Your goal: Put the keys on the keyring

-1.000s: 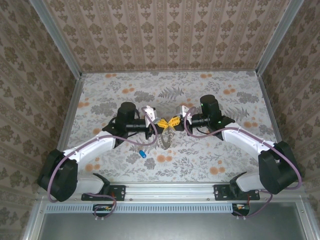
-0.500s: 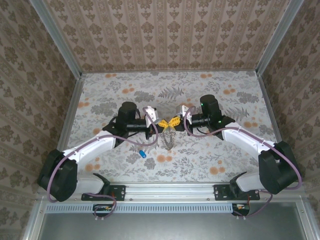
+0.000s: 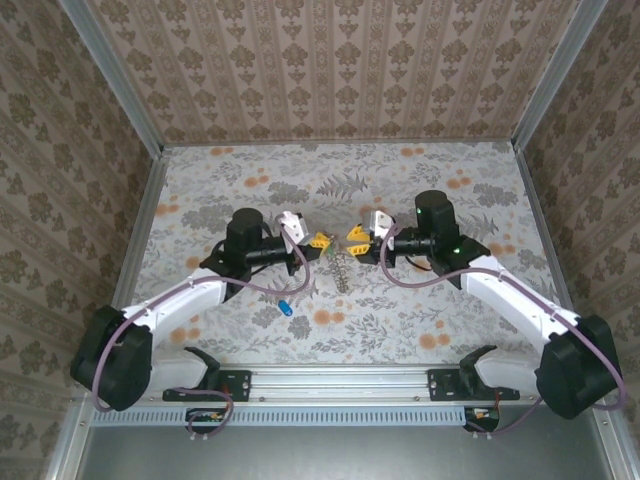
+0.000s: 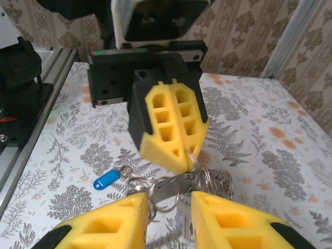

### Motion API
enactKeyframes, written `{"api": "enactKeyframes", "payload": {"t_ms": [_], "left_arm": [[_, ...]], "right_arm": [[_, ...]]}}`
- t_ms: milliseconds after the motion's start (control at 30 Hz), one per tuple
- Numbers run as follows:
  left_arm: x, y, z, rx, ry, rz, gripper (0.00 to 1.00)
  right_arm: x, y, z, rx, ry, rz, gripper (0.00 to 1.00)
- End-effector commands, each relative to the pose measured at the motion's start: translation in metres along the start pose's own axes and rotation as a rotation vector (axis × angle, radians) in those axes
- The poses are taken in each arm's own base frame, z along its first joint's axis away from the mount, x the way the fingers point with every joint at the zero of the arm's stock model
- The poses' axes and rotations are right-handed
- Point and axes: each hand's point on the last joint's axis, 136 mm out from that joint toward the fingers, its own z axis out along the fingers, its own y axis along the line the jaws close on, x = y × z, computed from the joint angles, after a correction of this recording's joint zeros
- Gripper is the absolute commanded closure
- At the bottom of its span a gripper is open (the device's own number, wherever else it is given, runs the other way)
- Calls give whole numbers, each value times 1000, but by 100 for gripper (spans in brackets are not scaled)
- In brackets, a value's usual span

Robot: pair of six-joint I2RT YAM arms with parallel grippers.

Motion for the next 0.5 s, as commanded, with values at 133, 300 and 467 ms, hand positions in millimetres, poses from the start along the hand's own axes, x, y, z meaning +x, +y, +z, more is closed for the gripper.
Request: {"api": "enactKeyframes", "payload": {"t_ms": [133,300,467], "left_arm": [[-26,50,-23,-171,-165,-1,100],[-28,85,-38,-257,-232,-25,100],[-22,113,-48,-331,-258,-54,100]], "right_arm": [[1,42,3,-95,72,37,74],[14,88,43,-219,132,36,76],[52,118,99,-265,262,-2,74]]}}
